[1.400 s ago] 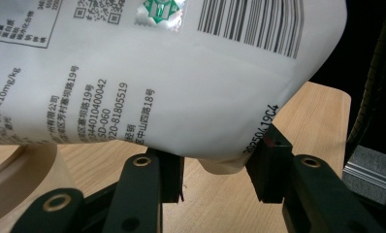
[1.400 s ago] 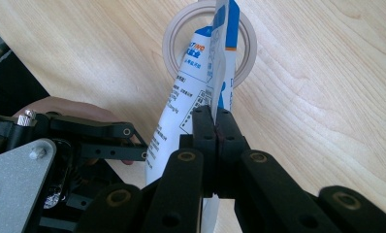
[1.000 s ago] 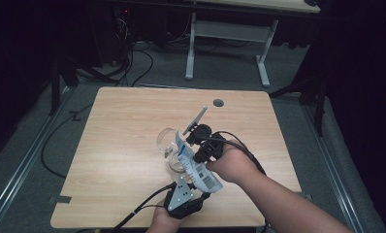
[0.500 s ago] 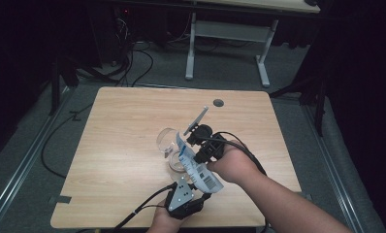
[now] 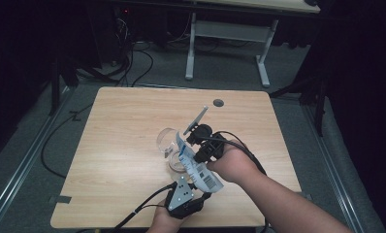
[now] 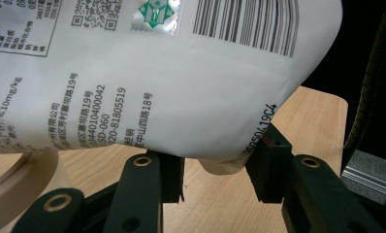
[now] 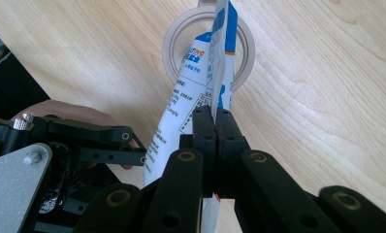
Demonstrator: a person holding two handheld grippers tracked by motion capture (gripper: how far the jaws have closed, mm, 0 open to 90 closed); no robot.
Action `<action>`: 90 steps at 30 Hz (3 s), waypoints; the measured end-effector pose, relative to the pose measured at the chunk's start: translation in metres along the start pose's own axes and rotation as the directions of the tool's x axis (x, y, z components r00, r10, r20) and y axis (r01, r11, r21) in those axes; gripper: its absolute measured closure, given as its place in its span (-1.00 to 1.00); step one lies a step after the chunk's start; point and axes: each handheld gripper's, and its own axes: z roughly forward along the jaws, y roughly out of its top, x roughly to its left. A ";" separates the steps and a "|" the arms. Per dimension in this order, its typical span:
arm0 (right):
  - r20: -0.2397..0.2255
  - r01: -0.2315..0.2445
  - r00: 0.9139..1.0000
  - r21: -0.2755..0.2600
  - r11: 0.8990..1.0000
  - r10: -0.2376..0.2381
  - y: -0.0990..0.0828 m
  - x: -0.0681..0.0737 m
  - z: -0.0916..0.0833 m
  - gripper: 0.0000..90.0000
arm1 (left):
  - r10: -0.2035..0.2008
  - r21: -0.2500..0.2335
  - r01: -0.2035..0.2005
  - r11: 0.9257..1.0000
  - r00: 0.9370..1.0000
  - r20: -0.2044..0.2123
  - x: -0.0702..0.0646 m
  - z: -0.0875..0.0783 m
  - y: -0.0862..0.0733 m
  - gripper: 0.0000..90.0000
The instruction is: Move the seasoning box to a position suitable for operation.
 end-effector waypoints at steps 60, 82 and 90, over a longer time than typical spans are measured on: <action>0.008 0.016 1.000 -0.011 1.000 -0.015 0.005 0.001 -0.002 1.00 | -0.009 -0.015 0.010 1.000 1.000 0.002 0.001 0.000 0.005 0.40; 0.012 0.009 1.000 -0.015 1.000 -0.009 0.003 0.000 -0.001 1.00 | -0.013 -0.015 0.013 1.000 1.000 0.009 0.000 0.001 0.006 0.40; 0.012 0.011 1.000 -0.017 1.000 -0.011 0.003 0.000 -0.002 1.00 | -0.012 -0.017 0.012 1.000 1.000 0.010 0.000 0.001 0.006 0.40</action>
